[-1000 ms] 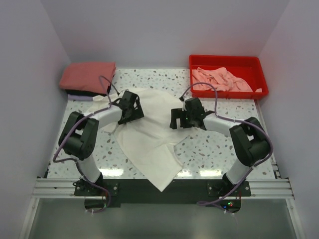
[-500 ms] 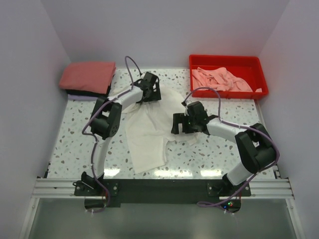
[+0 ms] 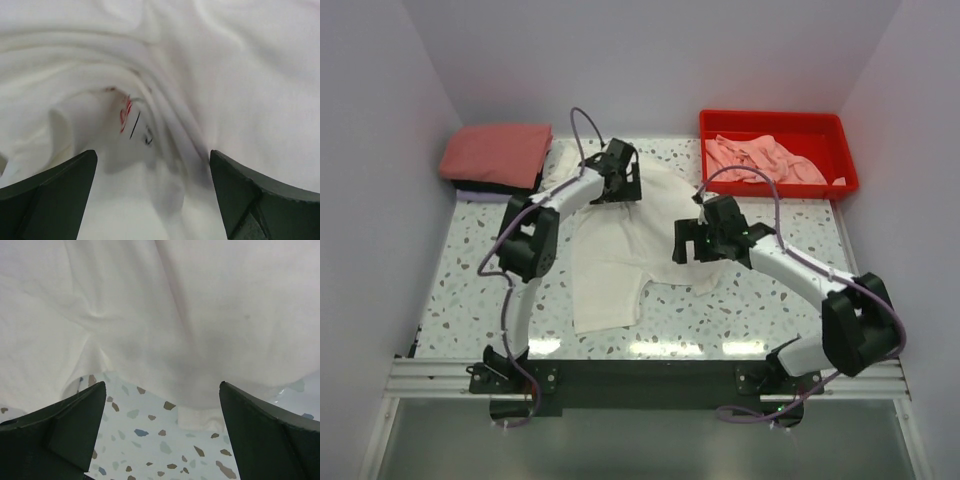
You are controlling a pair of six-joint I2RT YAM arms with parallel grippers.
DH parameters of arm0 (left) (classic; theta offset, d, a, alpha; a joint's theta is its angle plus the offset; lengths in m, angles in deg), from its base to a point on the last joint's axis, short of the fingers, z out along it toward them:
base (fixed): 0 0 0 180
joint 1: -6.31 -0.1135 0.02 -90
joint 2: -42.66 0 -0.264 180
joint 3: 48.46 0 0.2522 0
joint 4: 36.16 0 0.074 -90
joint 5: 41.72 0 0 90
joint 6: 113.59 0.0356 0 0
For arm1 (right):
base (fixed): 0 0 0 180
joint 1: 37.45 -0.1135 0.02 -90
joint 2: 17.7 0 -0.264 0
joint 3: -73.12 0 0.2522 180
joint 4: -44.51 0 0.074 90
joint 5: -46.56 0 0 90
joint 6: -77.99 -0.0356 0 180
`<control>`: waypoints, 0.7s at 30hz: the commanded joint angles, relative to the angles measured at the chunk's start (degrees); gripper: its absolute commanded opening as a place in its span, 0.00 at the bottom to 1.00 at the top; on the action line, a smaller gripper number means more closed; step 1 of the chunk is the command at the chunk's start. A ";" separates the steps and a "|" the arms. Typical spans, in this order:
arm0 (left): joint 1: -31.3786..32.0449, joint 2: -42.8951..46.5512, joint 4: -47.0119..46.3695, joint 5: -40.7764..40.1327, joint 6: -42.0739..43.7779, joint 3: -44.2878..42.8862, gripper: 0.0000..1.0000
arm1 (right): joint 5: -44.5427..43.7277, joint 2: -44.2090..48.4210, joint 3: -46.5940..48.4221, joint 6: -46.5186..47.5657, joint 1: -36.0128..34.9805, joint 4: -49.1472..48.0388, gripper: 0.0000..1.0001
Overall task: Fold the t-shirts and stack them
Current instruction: Flatten the tshirt out
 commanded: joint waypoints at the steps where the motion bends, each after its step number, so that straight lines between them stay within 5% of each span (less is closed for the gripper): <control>1: 0.72 22.20 -3.76 -0.19 -0.68 16.34 1.00 | -2.77 7.51 0.93 -1.45 -0.17 1.60 0.99; 6: 3.97 48.76 -9.49 -3.17 -8.23 45.04 1.00 | -6.01 13.31 -3.38 -4.27 0.01 2.11 0.99; 10: 7.66 62.16 -2.21 -3.71 -18.84 63.41 1.00 | -6.82 15.34 -4.35 -4.10 0.01 3.35 0.99; 15: 15.73 74.72 3.16 5.59 -27.65 75.99 1.00 | -7.17 15.96 -5.67 -3.66 -0.08 3.17 0.99; 21: 21.90 78.10 9.06 5.17 -36.72 78.48 0.99 | -7.52 15.79 -7.07 -3.66 -0.08 2.47 0.99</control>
